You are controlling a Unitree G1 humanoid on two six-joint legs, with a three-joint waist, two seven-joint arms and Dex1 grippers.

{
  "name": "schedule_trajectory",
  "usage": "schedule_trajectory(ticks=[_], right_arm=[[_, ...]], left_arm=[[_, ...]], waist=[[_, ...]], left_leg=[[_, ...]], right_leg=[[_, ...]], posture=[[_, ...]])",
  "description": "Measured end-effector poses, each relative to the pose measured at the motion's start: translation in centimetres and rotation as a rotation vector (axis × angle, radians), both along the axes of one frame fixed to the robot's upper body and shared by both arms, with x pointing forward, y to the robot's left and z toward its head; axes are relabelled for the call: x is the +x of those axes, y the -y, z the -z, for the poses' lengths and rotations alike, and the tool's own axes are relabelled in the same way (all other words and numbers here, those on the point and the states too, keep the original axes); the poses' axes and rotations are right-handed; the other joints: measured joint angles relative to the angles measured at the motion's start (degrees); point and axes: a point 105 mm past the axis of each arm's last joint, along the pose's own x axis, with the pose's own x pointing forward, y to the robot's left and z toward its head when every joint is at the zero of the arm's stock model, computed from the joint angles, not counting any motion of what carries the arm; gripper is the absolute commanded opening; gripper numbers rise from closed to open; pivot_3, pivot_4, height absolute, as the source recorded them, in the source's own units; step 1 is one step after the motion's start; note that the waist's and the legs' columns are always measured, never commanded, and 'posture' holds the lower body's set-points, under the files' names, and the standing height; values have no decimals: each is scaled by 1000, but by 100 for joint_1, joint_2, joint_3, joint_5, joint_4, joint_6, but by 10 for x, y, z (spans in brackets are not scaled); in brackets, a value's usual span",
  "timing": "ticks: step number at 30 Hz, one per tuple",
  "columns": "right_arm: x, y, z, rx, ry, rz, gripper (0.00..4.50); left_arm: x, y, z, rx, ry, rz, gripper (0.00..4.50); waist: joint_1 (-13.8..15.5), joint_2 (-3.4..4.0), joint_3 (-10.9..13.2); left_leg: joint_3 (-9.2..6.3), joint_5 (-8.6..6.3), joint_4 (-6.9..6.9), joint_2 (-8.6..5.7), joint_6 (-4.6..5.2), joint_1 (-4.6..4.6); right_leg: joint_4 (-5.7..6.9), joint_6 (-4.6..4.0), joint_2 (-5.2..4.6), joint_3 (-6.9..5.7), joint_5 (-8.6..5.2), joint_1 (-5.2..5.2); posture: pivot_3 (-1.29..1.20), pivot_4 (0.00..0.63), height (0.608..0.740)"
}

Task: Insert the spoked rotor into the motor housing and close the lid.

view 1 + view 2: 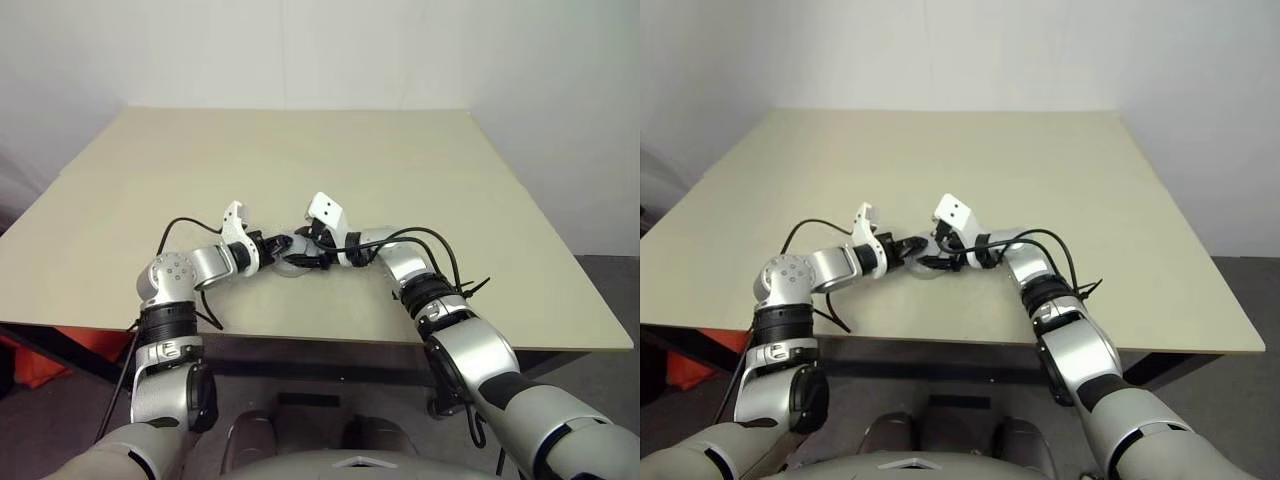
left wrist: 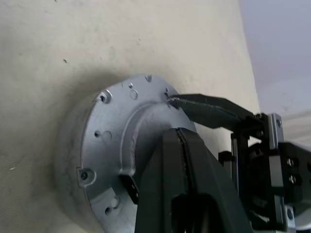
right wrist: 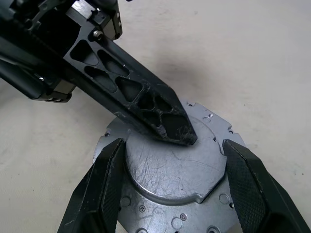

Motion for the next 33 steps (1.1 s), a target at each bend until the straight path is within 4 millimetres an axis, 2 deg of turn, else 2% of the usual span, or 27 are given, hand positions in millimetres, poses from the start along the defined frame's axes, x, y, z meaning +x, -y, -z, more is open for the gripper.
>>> schedule_trajectory(ticks=[18,29,33], right_arm=[[1,-1,0,4,-15,18,3081],[1,-1,-1,23,-69,35,3081],[-1,3,-2,25,-76,16,4390]], left_arm=[[-4,-5,-4,91,-59,-35,0],[-5,-9,-5,88,-71,-46,0],[-5,-10,-6,83,-71,-50,0]], waist=[[-3,2,-1],[-8,3,0],[0,2,-1]], left_leg=[[-2,0,-9,2,-1,13],[-4,0,-15,2,-1,20],[-4,-1,-18,1,1,10]], right_leg=[[-3,10,0,1,-6,10],[-8,12,0,1,-7,7],[-18,13,0,0,-7,2]], posture=[[0,0,740],[0,0,740],[0,0,740]])
